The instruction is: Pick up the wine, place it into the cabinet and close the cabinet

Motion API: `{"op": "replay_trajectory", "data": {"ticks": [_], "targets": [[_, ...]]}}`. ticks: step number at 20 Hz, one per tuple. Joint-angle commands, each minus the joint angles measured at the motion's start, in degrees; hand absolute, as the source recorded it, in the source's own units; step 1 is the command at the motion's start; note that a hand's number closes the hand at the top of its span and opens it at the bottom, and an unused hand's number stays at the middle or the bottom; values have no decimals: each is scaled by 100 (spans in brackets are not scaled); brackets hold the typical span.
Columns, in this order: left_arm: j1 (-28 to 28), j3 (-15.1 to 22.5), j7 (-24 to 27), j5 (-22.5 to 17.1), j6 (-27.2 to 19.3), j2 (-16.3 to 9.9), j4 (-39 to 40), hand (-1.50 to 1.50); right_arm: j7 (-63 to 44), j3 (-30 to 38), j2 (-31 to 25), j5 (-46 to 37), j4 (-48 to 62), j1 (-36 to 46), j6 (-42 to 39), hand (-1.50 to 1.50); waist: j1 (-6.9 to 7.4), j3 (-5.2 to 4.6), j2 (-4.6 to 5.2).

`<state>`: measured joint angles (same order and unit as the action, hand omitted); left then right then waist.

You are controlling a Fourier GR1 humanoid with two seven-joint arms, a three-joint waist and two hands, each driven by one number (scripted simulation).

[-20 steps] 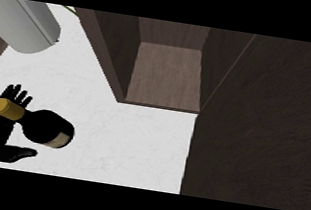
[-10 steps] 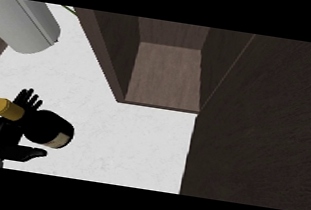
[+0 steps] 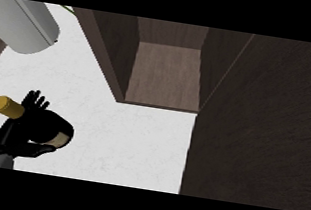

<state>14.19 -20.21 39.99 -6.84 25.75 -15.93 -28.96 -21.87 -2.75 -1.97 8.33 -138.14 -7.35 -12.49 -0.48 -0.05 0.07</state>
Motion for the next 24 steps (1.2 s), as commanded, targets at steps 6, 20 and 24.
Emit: {"op": "replay_trajectory", "data": {"ticks": [6, 20, 24], "targets": [[262, 51, 548, -86, 627, -63, 712, -150, 197, -8, 45, -103, 67, -131, -101, -150, -7, -1, 2], [357, 190, 1047, 8, 973, -210, 1309, 150, -432, 242, -149, 336, -183, 288, 26, -150, -39, -11, 18], [679, 320, 1016, 131, 538, -17, 1292, 150, -115, 84, -40, -46, 316, 492, 32, -150, -39, -12, 25]]}}
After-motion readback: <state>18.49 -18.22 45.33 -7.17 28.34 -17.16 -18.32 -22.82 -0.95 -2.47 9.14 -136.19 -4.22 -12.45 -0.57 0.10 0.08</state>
